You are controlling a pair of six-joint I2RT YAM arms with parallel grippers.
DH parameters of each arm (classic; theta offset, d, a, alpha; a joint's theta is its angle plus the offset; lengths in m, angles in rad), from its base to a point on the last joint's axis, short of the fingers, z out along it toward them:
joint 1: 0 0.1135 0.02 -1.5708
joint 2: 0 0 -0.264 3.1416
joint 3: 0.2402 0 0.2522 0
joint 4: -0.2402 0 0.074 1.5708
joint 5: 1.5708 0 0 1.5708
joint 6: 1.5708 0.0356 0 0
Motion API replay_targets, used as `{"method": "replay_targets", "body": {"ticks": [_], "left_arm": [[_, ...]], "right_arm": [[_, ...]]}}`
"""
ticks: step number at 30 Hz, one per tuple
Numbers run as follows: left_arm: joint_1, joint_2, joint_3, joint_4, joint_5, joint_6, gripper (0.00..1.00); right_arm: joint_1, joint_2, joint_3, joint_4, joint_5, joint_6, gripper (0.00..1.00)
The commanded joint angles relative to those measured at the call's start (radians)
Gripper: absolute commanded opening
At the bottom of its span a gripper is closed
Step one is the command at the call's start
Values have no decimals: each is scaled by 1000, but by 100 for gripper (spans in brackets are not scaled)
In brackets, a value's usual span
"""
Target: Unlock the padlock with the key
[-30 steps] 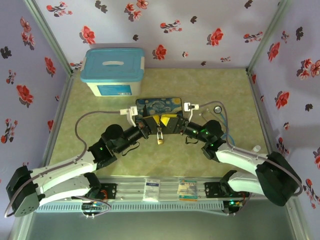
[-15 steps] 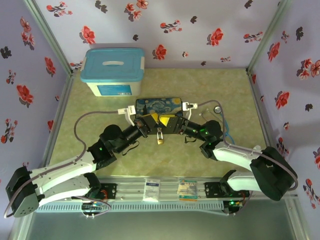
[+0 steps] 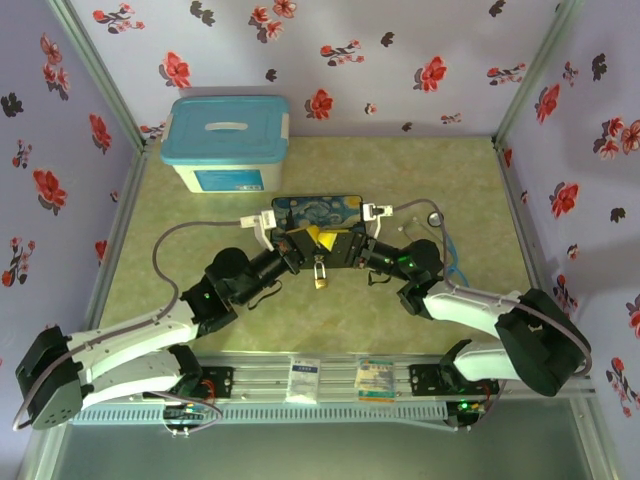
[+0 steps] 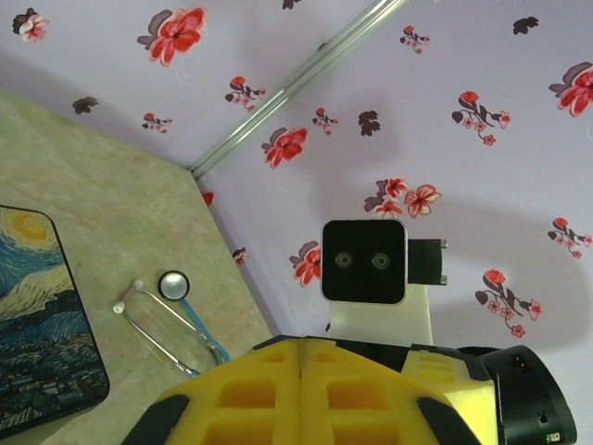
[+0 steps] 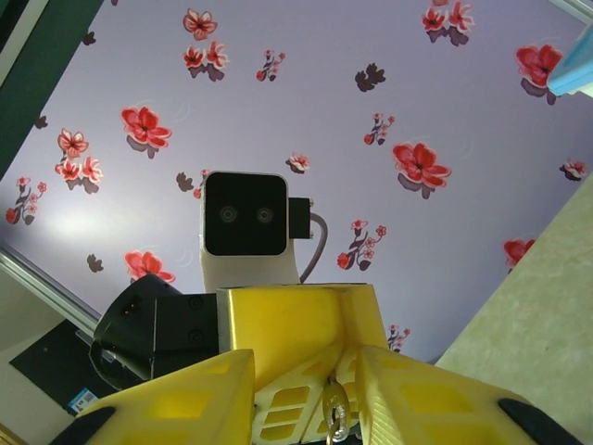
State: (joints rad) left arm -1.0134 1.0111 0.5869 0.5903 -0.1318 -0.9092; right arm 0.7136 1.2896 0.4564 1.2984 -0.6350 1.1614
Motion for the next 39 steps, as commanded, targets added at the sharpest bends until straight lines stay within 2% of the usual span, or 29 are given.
{"method": "replay_targets", "body": {"ticks": [1, 5, 11, 14, 25, 34, 39], "left_arm": [[2, 18, 36, 58, -12, 7, 0], [3, 24, 36, 78, -12, -1, 0], [14, 15, 53, 68, -10, 13, 0], [15, 36, 65, 78, 11, 4, 0], [16, 62, 47, 117, 23, -31, 0], [16, 62, 42, 123, 22, -36, 0], [15, 82, 19, 151, 23, -70, 0]], "right_arm": [[7, 4, -10, 87, -10, 15, 34], [7, -12, -33, 86, 9, 14, 39], [7, -26, -50, 87, 9, 11, 38], [7, -27, -47, 87, 8, 11, 33], [7, -40, -39, 86, 21, 2, 30], [7, -27, -36, 87, 31, -7, 20], [7, -28, -36, 87, 44, -12, 18]]}}
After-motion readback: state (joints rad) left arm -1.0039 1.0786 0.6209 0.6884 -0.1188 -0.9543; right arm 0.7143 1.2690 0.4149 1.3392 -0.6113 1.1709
